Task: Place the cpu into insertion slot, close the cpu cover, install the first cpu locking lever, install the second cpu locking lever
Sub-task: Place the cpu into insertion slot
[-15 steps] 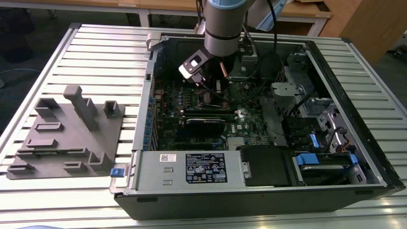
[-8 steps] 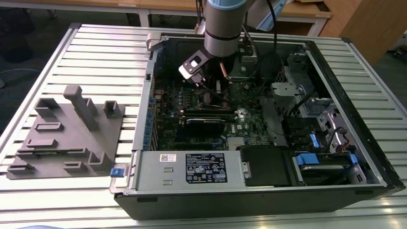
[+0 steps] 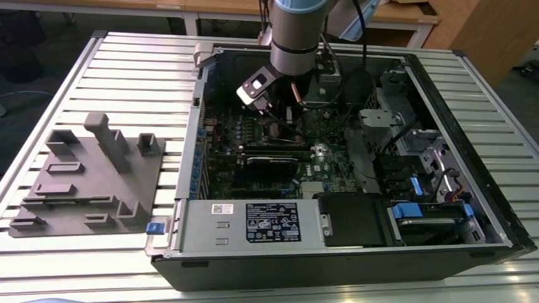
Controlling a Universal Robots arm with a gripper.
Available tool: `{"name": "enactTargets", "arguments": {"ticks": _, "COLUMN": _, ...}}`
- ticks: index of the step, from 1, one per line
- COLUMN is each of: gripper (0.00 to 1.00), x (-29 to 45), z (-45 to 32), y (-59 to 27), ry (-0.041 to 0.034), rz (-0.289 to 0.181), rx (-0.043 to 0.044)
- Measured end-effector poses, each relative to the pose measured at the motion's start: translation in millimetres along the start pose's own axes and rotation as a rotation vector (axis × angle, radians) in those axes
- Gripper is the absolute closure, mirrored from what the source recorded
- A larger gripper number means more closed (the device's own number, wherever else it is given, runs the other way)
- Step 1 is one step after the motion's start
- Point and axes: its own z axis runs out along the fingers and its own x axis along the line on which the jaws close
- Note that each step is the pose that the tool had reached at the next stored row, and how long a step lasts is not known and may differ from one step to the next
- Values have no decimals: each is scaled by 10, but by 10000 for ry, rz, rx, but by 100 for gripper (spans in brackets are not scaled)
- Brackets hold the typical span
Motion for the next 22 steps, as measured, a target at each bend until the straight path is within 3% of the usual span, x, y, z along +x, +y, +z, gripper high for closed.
{"name": "enactTargets", "arguments": {"ticks": 10, "gripper": 46, "x": 1, "z": 7, "y": 1, "ry": 11, "rz": 0, "rx": -9}}
{"name": "enactTargets", "arguments": {"ticks": 12, "gripper": 45, "x": 3, "z": 11, "y": 2, "ry": 19, "rz": -1, "rx": -13}}
{"name": "enactTargets", "arguments": {"ticks": 13, "gripper": 40, "x": 3, "z": 10, "y": 2, "ry": 16, "rz": 0, "rx": -10}}
{"name": "enactTargets", "arguments": {"ticks": 17, "gripper": 40, "x": 1, "z": 3, "y": 1, "ry": 8, "rz": 0, "rx": -5}}
{"name": "enactTargets", "arguments": {"ticks": 22, "gripper": 40, "x": 2, "z": -90, "y": 3, "ry": 7, "rz": 0, "rx": -5}}
